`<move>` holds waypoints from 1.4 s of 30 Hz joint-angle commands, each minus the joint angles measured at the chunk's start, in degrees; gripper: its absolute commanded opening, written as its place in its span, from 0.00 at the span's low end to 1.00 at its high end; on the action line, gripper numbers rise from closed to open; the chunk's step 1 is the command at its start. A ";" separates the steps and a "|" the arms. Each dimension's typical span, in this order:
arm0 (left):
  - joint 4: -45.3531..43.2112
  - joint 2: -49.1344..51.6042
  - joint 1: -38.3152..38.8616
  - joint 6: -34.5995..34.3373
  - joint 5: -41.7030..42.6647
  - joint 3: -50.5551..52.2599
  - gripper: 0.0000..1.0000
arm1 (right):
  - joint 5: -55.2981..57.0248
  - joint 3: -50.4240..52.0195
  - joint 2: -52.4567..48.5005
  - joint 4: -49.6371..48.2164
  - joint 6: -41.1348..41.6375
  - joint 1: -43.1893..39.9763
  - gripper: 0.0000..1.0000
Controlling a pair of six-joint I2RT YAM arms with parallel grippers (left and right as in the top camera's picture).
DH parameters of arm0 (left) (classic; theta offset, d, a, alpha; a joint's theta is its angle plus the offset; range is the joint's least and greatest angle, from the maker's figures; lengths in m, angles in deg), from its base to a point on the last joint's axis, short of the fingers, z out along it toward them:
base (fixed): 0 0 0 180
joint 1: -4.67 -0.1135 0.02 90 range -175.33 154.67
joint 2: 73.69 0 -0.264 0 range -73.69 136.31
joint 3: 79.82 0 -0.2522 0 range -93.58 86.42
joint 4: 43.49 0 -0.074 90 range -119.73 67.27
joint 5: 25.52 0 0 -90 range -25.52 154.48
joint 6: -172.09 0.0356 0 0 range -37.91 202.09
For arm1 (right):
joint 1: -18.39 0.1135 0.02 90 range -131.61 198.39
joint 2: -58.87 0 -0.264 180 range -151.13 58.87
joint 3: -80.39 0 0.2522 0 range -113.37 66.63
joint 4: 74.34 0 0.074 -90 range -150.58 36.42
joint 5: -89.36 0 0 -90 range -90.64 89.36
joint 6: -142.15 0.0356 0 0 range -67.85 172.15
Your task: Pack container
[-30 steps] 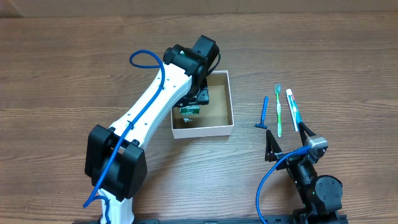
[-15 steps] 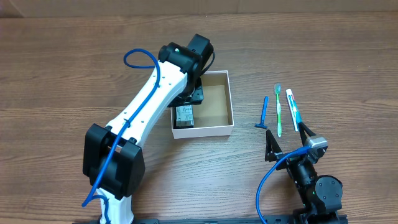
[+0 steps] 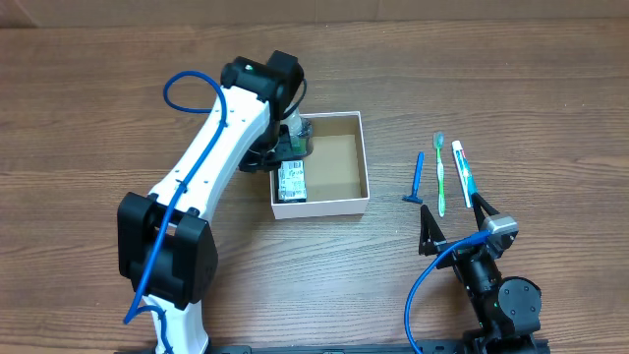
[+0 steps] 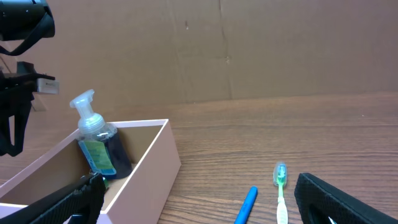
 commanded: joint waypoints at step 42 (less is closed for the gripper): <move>-5.75 -1.03 -20.68 18.16 1.77 0.20 1.00 | 0.31 0.59 0.61 -0.28 -0.37 -0.37 1.00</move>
